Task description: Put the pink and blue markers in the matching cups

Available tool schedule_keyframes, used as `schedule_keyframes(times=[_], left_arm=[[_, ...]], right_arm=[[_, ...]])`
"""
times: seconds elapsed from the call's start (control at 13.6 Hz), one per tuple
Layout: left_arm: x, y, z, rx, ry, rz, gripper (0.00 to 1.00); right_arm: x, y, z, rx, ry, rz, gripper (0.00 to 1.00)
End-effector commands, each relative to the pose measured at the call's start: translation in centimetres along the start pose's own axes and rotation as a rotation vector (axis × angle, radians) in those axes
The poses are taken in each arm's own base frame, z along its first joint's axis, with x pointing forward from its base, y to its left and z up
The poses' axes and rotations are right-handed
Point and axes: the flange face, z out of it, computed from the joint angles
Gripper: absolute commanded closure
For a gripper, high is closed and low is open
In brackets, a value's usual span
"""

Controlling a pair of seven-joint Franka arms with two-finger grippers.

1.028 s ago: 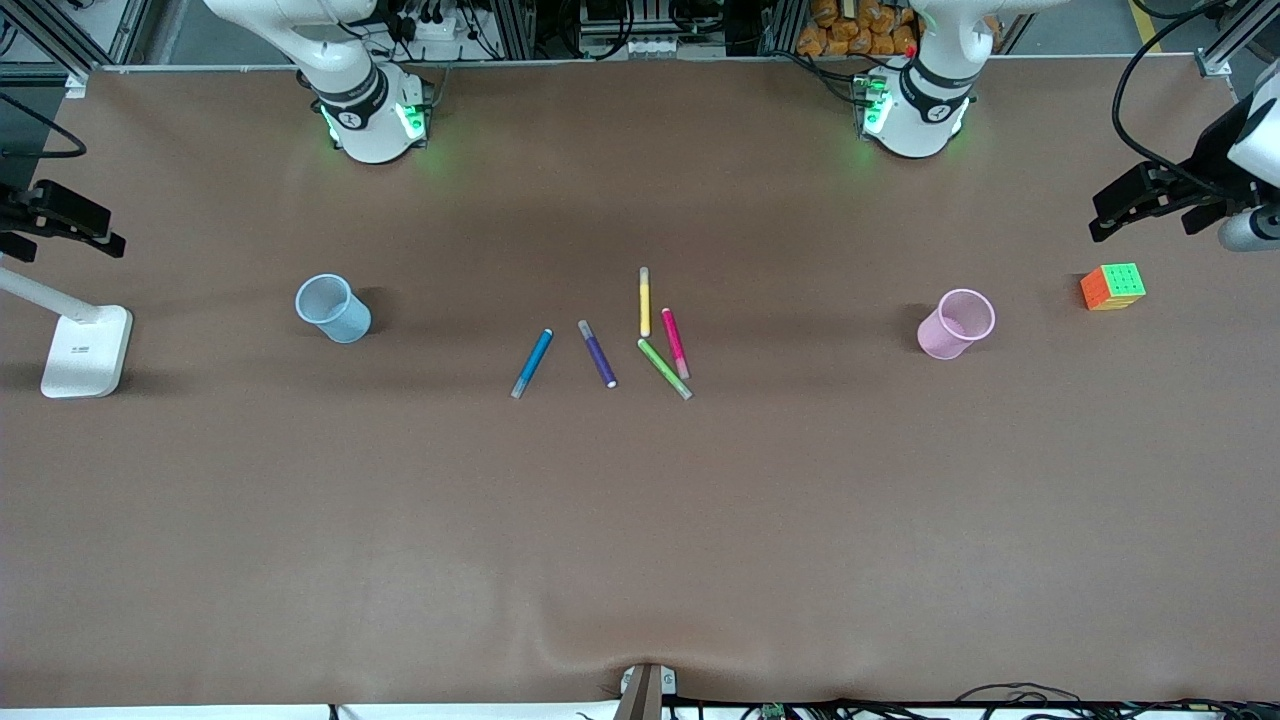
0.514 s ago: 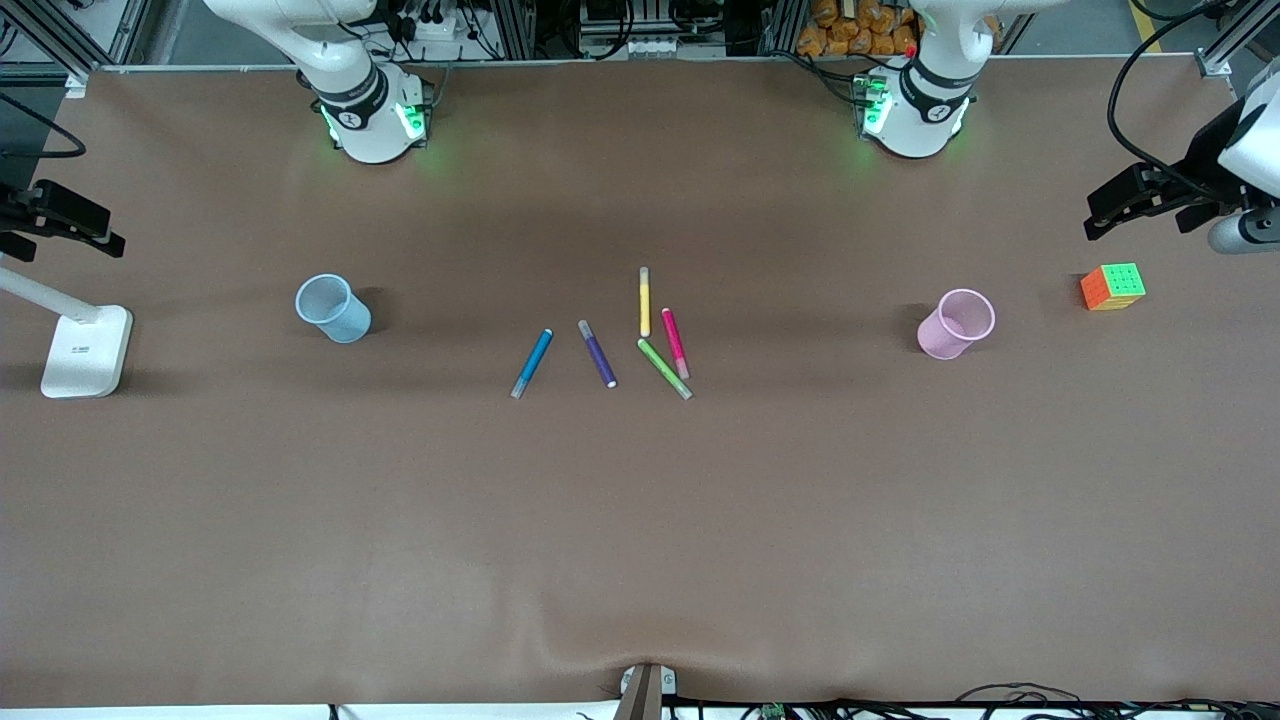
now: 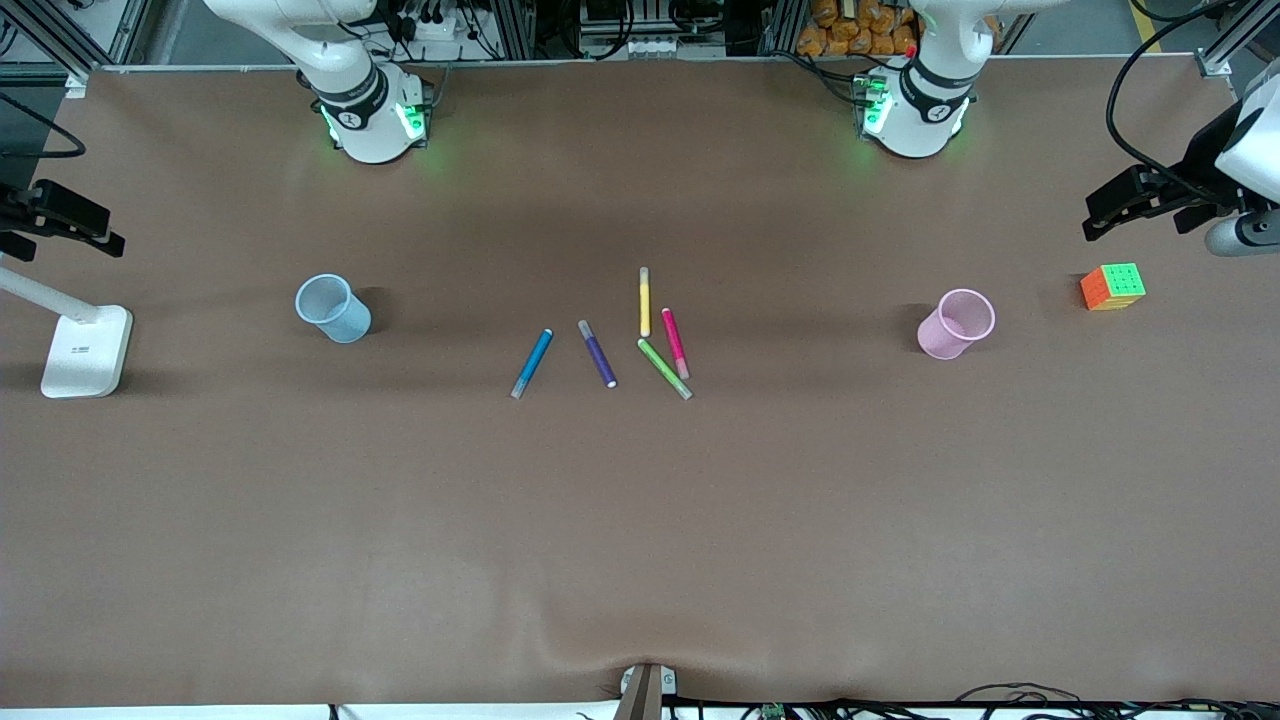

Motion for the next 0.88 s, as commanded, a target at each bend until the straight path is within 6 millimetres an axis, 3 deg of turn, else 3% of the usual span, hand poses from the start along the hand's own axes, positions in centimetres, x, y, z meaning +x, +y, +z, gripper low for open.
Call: schedule_keyframes(times=[0.0, 0.29, 0.51, 0.81], left_arm=[[-0.6, -0.1, -0.7, 0.004, -0.005, 0.006, 0.00], [-0.1, -0.1, 0.3, 0.004, -0.025, 0.007, 0.00], [1.2, 0.3, 2.3, 0.006, -0.063, 0.009, 0.00], [1.1, 0.6, 3.9, 0.015, -0.137, 0.018, 0.00]], right_arm=[[-0.3, 0.2, -0.4, -0.016, -0.002, 0.009, 0.00], [-0.3, 0.2, -0.4, -0.014, -0.003, 0.009, 0.00], [-0.3, 0.4, -0.4, -0.012, -0.001, 0.011, 0.00], [-0.3, 0.4, -0.4, -0.012, -0.001, 0.013, 0.00]])
